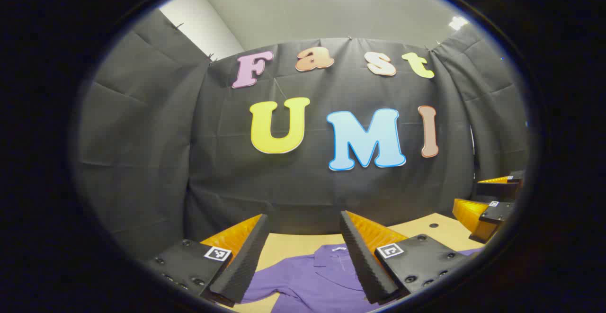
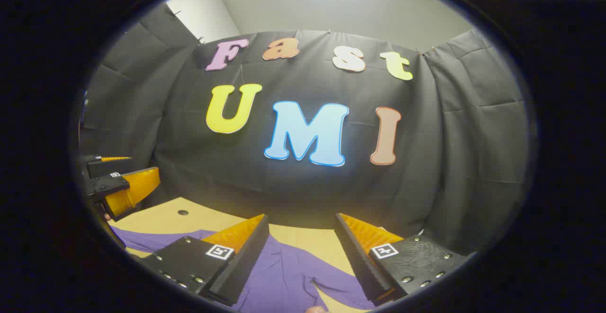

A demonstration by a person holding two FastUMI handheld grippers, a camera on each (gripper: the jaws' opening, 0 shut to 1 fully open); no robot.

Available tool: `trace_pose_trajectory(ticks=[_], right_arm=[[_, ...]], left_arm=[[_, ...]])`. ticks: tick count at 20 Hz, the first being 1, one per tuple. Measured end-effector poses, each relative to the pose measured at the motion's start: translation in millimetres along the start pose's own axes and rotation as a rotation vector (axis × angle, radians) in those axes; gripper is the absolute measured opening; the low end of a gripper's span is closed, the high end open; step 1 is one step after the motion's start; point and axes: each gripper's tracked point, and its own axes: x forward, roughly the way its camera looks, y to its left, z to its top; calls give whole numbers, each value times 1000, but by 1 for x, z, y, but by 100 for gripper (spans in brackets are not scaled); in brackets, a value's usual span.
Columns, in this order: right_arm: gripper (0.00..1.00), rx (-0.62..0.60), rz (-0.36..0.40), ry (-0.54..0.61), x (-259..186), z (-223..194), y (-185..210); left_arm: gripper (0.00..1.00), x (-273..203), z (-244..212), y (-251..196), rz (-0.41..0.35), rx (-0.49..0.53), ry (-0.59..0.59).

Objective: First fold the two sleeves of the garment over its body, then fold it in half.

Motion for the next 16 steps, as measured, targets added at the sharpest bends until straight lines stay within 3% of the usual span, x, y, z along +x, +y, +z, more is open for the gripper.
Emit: trace_pose_trajectory(ticks=[16], right_arm=[[90,23,-3,41,4,-15,-14]], left_arm=[[97,5,-2,-14,-2,2,9]])
